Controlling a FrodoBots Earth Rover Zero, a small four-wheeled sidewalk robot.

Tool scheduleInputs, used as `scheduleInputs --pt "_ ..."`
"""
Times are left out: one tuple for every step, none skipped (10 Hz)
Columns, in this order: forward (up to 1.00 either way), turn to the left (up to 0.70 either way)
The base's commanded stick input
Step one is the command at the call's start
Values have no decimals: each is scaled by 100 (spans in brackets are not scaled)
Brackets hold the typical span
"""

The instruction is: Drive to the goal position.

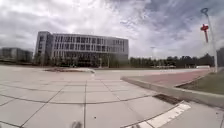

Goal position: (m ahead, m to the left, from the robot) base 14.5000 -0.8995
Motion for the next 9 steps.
scheduleInputs --pt "6 0" --pt "6 0" --pt "6 0" --pt "6 0" --pt "6 0" --pt "6 0" --pt "6 0" --pt "6 0" --pt "7 0"
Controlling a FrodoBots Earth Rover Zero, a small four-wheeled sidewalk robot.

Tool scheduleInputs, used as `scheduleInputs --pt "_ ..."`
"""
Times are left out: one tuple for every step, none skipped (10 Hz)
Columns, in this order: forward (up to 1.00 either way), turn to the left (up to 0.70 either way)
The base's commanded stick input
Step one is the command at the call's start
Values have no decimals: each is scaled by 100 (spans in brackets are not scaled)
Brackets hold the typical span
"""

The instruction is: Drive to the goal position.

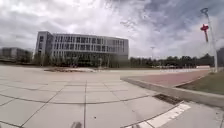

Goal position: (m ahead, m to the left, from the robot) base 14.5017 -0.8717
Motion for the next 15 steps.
scheduleInputs --pt "6 0" --pt "6 0" --pt "6 0" --pt "6 0" --pt "6 0" --pt "6 0" --pt "6 0" --pt "6 0" --pt "6 0" --pt "6 0" --pt "6 0" --pt "6 0" --pt "6 0" --pt "6 0" --pt "7 0"
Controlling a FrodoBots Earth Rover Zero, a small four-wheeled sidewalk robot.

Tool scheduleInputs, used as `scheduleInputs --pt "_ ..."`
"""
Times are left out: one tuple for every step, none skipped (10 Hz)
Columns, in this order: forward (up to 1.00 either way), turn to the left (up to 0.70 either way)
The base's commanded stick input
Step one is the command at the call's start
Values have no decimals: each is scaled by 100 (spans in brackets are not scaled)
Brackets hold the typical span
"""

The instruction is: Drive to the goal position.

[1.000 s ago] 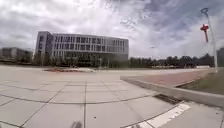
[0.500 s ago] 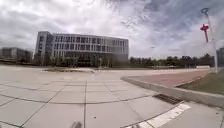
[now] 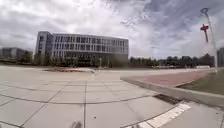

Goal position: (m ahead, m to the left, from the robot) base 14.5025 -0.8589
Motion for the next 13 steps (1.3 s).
scheduleInputs --pt "7 0" --pt "6 0" --pt "6 0" --pt "6 0" --pt "6 0" --pt "6 0" --pt "6 0" --pt "6 0" --pt "6 0" --pt "6 0" --pt "6 0" --pt "6 0" --pt "7 0"
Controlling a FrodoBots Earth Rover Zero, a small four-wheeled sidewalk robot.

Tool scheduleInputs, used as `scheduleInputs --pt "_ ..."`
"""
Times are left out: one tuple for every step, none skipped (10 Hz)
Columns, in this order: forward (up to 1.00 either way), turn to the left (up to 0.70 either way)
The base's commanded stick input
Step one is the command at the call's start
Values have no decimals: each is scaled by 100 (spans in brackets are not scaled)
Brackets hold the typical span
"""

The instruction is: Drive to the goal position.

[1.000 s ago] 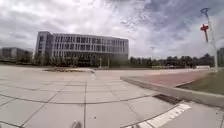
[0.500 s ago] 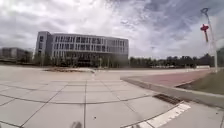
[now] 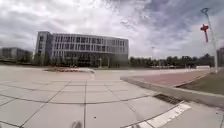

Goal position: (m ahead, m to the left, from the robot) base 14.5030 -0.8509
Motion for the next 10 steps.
scheduleInputs --pt "6 0" --pt "6 0" --pt "6 0" --pt "6 0" --pt "7 0" --pt "6 0" --pt "6 0" --pt "6 0" --pt "6 0" --pt "6 0"
